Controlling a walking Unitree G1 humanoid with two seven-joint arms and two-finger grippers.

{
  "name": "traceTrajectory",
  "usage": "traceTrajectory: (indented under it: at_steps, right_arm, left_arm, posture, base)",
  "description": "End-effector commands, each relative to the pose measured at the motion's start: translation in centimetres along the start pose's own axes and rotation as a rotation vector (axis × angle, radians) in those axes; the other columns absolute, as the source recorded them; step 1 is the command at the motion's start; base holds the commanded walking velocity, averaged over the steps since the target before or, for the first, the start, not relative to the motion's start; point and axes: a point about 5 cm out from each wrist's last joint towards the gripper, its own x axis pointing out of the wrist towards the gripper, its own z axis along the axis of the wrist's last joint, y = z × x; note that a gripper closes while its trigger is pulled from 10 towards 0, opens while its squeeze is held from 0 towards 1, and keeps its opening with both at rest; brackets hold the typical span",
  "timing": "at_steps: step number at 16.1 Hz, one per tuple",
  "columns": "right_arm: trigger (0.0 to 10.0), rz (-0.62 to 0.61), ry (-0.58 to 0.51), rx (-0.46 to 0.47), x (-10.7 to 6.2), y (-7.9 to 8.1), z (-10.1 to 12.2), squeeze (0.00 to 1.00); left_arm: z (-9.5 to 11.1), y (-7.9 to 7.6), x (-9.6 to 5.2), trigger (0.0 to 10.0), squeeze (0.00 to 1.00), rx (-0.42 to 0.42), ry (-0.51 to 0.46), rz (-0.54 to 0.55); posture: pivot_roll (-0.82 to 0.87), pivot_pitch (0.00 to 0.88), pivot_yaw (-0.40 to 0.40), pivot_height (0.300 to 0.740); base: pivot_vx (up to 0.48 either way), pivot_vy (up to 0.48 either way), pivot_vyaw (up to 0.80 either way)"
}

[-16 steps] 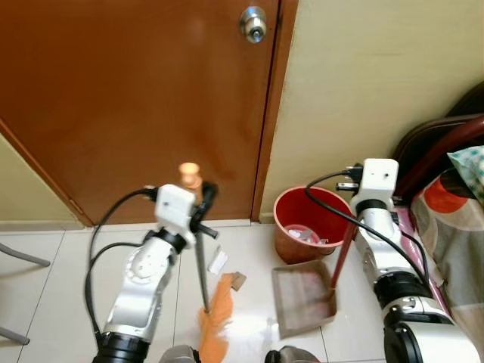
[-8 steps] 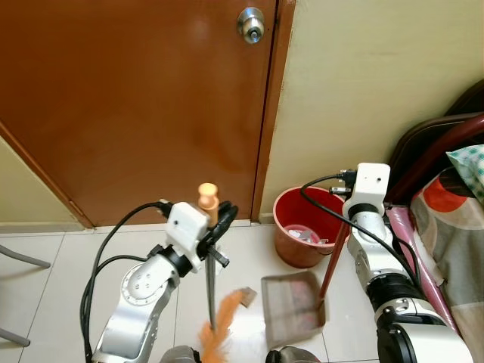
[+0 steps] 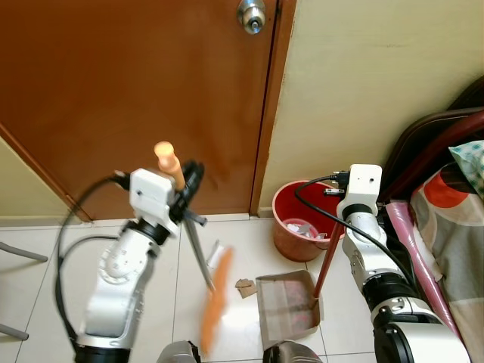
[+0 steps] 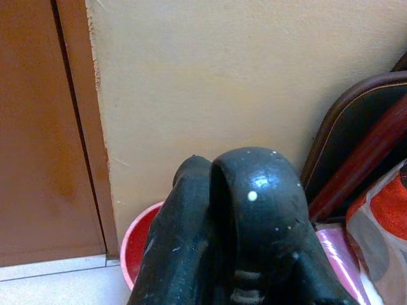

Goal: Sweep floor

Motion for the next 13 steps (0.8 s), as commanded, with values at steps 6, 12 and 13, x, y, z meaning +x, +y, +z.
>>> traceTrajectory:
  at_steps: [6,12,13]
  right_arm:
    - [10.0,0.043,-0.059,-0.066,0.4,1.1,1.3,0.00]
    - [10.0,0.071,-0.046,-0.033,0.4,2.5,1.4,0.00]
    - [10.0,0.071,-0.045,-0.031,0.4,2.6,1.4,0.00]
  left_arm:
    - [-3.0,-0.2,-0.2,10.0,0.00,-0.028,0.074,0.022]
    - [-5.2,-4.6,5.1,10.0,0.00,-0.076,0.035,-0.024]
    - [-5.4,-5.1,5.3,10.0,0.00,-0.082,0.045,-0.044]
  posture:
    - [0.03,0.112,-0.053,0.740]
    - [-0.01,0.103,-0.050,0.740]
    - [-0.02,0.101,-0.048,0.740]
  base:
    - [0.000,0.000,0.00]
    - [0.000,0.000,0.00]
    - [0.000,0.000,0.00]
